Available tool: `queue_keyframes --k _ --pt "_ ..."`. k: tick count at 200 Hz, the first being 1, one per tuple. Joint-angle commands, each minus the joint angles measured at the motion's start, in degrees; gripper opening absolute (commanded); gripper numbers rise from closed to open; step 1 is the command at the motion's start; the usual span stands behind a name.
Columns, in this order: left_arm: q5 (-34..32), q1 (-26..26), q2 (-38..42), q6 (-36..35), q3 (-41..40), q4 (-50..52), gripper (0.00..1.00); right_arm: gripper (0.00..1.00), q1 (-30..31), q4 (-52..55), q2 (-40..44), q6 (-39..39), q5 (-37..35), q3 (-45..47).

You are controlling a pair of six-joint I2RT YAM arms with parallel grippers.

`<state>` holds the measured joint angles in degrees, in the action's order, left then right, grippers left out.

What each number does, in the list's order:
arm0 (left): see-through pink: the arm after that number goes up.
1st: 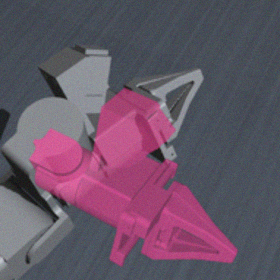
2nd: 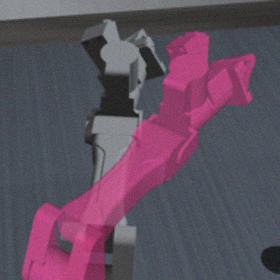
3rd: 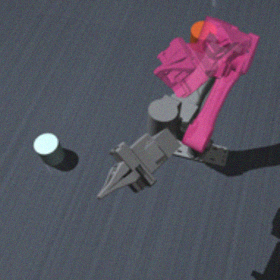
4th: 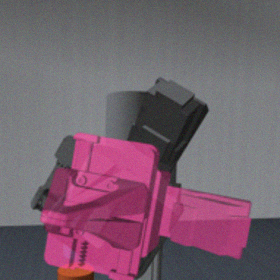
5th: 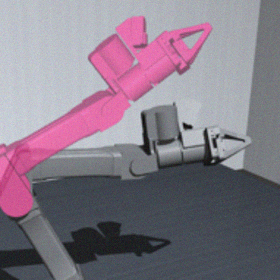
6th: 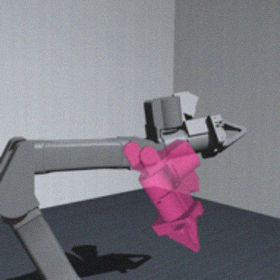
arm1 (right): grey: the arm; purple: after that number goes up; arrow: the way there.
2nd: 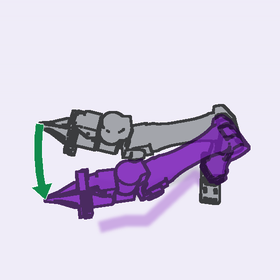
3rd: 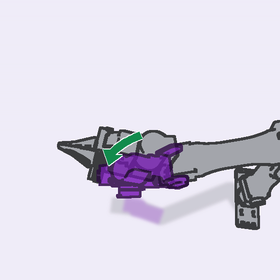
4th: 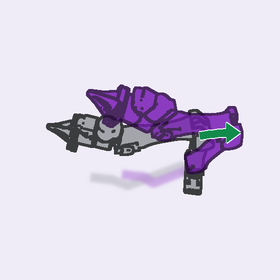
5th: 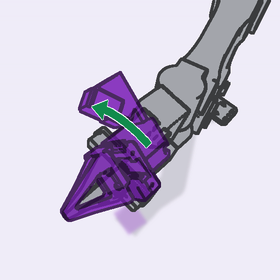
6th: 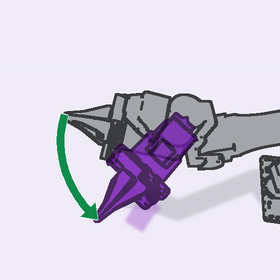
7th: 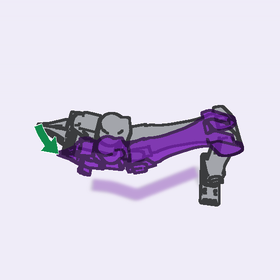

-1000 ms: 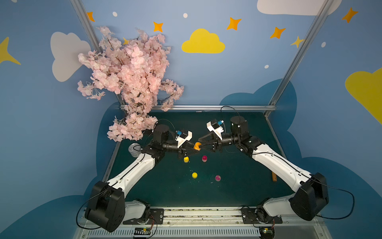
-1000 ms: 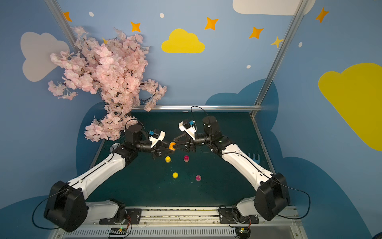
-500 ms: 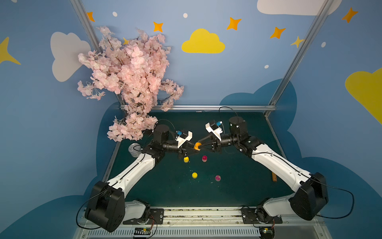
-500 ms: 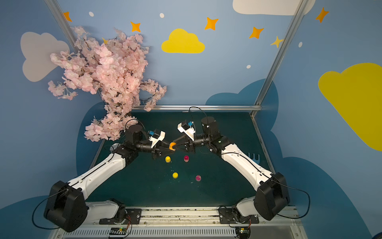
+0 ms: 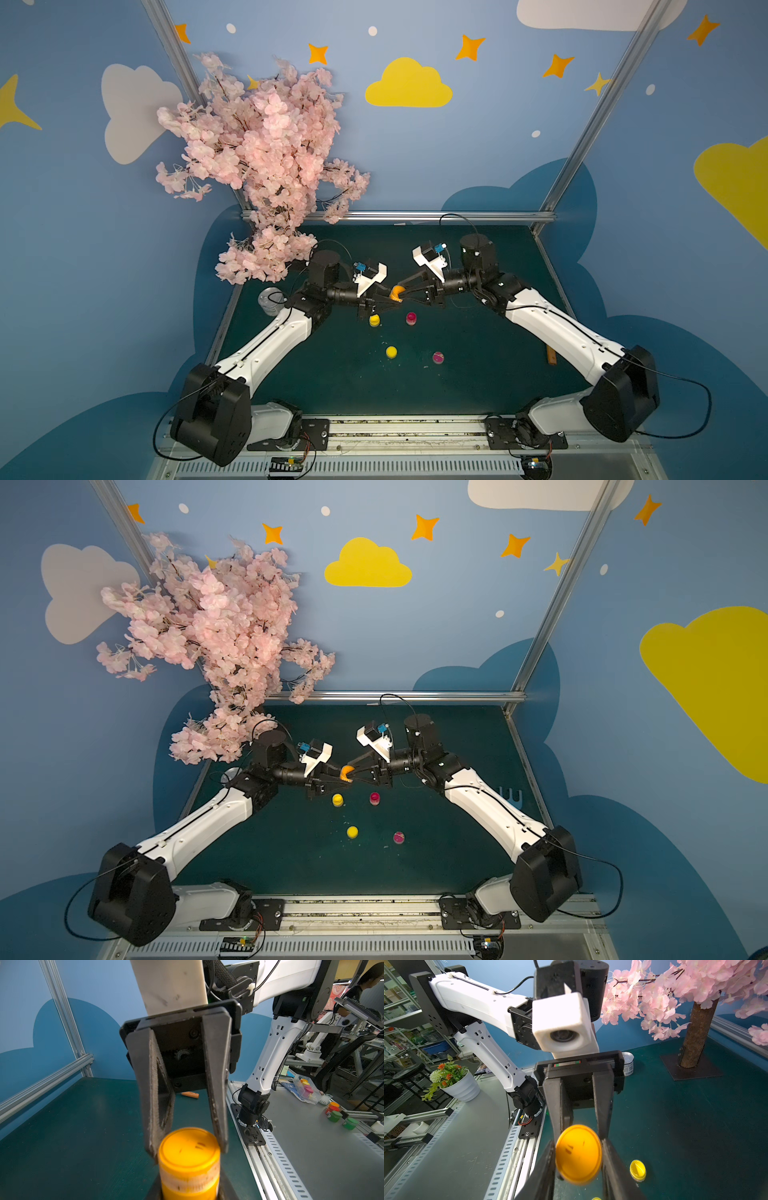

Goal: Close the paint jar lid
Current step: Screw the lid onto the paint jar.

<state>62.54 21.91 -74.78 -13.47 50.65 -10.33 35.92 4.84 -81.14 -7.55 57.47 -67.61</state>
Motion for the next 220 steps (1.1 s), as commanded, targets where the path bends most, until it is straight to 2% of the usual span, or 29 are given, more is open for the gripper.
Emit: queue_keyframes --k 1,17,33,62,71,88,127,149,171,220 --pt "-1.7 -0.1 0.7 0.1 0.9 -0.8 0.25 0.32 1.0 2.4 -0.8 -0.5 0.6 -1.7" --pt "-2.1 -0.1 1.0 0.0 0.9 -0.9 0.25 0.34 1.1 2.3 -0.7 -0.4 0.6 -1.7" --pt "-2.3 -0.1 1.0 0.0 0.9 -0.9 0.25 0.42 1.2 2.2 -0.7 -0.4 0.7 -1.7" --pt "-2.4 0.0 1.0 0.0 0.8 -0.9 0.25 0.44 1.2 2.1 -0.6 -0.3 0.6 -1.7" --pt "-2.5 -0.1 1.0 0.0 0.8 -0.9 0.25 0.42 1.2 2.0 -0.6 -0.1 0.6 -1.7" --pt "-2.4 -0.1 1.0 0.0 0.8 -0.9 0.25 0.32 1.2 1.7 -0.4 0.1 0.2 -1.7" --pt "-3.8 -0.2 1.3 0.0 0.8 -1.2 0.25 0.23 1.2 1.9 -0.8 0.3 -0.3 -1.8" --pt "-8.1 -0.1 2.5 -0.7 0.2 -2.1 0.25 0.21 1.2 1.7 -1.4 1.3 -2.2 -2.1" --pt "-15.1 0.1 3.9 -1.4 -1.1 -4.7 0.25 0.16 1.3 3.6 -2.1 2.1 -5.3 -3.4" --pt "-28.2 2.8 5.2 -7.8 -1.7 -7.9 0.25 0.05 1.9 5.1 -2.6 4.9 -10.9 -4.2"
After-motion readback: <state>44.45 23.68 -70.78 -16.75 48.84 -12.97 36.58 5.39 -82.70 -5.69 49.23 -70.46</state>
